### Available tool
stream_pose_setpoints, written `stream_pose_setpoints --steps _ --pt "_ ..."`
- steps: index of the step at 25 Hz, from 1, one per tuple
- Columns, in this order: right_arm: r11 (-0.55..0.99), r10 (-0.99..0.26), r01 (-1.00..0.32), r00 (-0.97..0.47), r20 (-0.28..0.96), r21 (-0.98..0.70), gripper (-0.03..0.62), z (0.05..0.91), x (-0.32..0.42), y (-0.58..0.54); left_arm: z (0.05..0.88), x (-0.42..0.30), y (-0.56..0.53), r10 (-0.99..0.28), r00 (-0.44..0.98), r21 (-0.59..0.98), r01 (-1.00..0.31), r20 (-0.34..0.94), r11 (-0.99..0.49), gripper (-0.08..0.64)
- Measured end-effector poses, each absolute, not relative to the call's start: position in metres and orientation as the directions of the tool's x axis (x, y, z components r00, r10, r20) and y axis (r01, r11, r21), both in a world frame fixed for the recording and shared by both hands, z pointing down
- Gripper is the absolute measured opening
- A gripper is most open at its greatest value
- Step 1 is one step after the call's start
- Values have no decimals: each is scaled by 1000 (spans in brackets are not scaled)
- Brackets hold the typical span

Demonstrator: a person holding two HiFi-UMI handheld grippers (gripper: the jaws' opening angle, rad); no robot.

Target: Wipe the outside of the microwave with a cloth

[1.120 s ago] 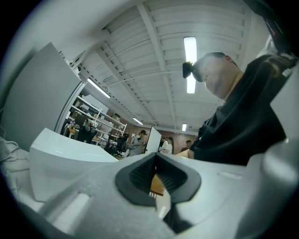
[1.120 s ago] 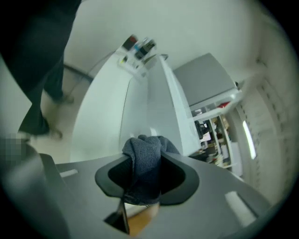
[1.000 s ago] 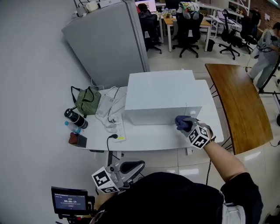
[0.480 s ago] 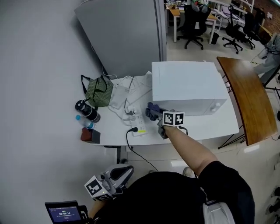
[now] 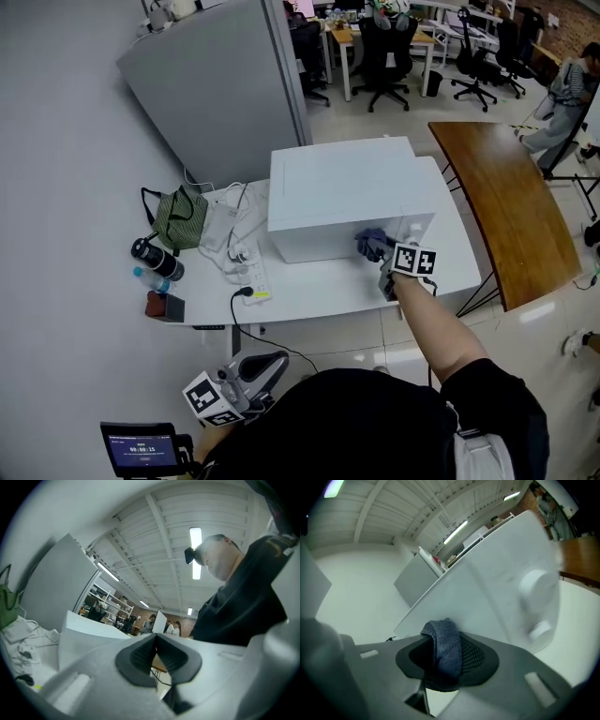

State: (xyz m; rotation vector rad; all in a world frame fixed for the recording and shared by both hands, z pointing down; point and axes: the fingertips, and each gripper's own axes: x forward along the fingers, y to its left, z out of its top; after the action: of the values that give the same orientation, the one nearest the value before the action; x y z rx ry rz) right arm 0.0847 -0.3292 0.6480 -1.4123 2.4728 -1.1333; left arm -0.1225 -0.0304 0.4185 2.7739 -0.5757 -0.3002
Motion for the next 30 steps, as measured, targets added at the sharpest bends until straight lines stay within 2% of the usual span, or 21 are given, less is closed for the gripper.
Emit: stream_pose_setpoints --steps 4,9,12,16,21,25,30 --pt "229 -810 -709 -519 274 -667 127 659 163 -324 421 -59 -22 -382 915 324 -325 -129 -888 3" --pt "180 -842 -619 -498 205 -765 127 655 170 -318 418 -43 -10 -390 914 324 -337 -114 -884 3" --pt "256 -783 -605 -587 205 -754 127 653 116 -309 419 -69 -7 -424 898 326 -368 -119 -871 3" --pt "380 -644 -584 -724 247 -717 127 659 -18 -304 428 -135 2 -467 875 333 -406 -128 -851 3" --pt "399 -572 -576 -765 297 -714 127 678 -147 -324 447 -235 16 -539 838 334 -485 -87 -808 3" --pt "369 -583 -603 -743 329 -707 127 690 -173 -340 452 -278 20 -579 813 359 -521 -68 -774 3" --pt "336 -615 -652 -698 366 -680 127 697 -132 -341 452 -266 14 -560 825 368 -498 -77 -785 3"
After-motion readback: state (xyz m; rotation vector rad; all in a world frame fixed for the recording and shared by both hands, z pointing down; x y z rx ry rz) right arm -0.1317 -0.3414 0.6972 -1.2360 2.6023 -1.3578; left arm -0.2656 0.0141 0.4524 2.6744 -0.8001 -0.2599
